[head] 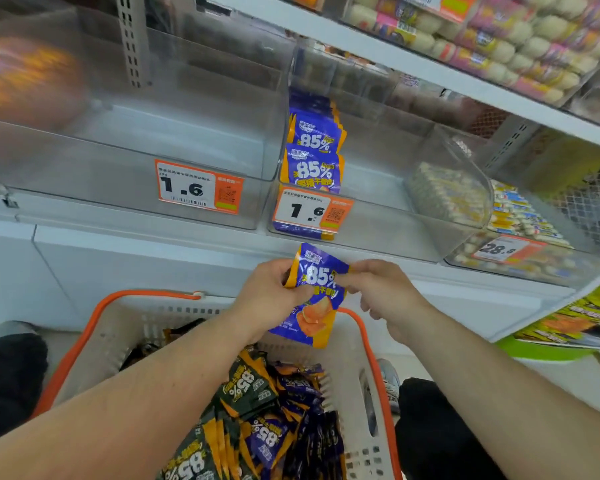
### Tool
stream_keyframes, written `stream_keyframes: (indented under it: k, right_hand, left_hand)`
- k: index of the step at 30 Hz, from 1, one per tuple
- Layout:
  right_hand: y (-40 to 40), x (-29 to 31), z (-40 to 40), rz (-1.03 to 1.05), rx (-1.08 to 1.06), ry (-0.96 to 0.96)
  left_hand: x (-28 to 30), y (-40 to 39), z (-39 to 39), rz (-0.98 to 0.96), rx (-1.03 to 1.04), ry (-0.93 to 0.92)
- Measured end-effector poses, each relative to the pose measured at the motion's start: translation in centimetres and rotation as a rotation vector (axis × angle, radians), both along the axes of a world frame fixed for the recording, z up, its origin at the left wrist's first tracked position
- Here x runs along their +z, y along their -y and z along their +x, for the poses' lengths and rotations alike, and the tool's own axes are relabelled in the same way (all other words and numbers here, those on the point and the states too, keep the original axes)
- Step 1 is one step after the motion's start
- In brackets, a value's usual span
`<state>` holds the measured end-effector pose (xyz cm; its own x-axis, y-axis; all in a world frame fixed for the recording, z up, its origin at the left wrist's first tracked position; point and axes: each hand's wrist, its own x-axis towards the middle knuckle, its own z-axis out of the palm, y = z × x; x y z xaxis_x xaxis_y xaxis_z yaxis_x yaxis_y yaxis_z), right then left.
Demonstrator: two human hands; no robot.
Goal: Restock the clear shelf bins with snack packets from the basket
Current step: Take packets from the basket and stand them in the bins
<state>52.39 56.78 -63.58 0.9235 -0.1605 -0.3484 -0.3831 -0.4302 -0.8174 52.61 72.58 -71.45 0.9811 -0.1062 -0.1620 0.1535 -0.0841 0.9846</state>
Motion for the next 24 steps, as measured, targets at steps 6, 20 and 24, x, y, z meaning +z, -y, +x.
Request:
stream_keyframes:
  k: [6, 20, 24]
  right_hand:
    - [-0.3, 0.3, 0.8, 0.096, -0.023, -0.008]
    - [-1.5, 8.9, 5.7, 0.430, 0.023, 0.724]
    - [-2.6, 8.9, 9.3, 0.326, 0.016, 0.607]
  left_hand:
    - [2.2, -0.3, 0.0, -0.171, 0.025, 0.017]
    - [7.9, -2.2, 2.5, -0.158, 0.241, 0.244]
    - [7.4, -1.9, 2.4, -0.083, 0.250, 0.235]
